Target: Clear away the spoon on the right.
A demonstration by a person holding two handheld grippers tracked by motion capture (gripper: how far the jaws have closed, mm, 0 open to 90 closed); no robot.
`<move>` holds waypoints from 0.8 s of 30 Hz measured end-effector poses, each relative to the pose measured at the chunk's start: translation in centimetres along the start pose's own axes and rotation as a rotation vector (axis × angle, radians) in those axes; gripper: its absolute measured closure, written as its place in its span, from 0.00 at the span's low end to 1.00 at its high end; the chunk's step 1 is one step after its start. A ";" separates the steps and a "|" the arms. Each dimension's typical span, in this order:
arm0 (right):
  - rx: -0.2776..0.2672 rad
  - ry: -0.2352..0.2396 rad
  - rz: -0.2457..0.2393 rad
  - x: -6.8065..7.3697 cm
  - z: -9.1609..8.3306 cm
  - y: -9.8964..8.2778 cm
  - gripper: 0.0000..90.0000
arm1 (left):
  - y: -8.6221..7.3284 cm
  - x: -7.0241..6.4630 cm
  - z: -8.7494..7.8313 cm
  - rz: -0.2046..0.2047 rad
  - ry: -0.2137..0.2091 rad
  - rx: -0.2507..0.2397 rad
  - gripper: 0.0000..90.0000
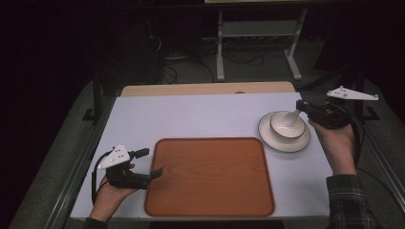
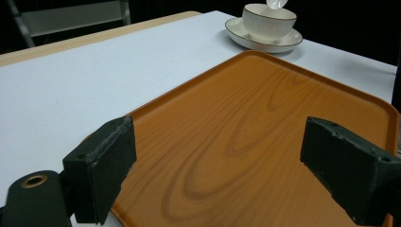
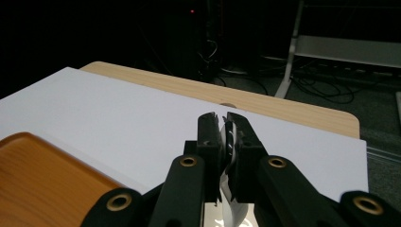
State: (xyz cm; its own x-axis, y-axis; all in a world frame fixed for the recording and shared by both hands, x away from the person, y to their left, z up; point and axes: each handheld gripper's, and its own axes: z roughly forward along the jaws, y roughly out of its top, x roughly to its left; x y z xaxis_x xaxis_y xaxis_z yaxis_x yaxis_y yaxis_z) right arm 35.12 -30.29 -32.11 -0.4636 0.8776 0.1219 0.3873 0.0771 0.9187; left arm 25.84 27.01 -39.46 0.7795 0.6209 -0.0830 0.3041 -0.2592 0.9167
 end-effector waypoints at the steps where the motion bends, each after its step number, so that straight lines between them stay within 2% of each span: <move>1: 0.000 0.004 -0.004 0.2 -0.1 0.1 0.94 | 0.0 0.0 0.0 0.000 -0.001 0.000 0.12; 10: 0.019 0.075 -0.035 1.8 -1.1 0.8 0.94 | 0.0 0.0 0.0 0.001 0.000 -0.001 0.12; 24: 0.098 0.186 -0.083 4.7 -1.2 -0.1 0.94 | 0.0 0.0 -0.1 0.003 0.001 -0.002 0.12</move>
State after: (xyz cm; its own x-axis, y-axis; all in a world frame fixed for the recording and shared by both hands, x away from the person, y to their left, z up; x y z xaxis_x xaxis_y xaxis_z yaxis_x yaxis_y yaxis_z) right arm 31.95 -26.71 -31.14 -0.6328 0.7645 0.1230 0.4134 0.1992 0.8885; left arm 25.82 27.06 -39.39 0.7797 0.6211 -0.0800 0.3009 -0.2596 0.9176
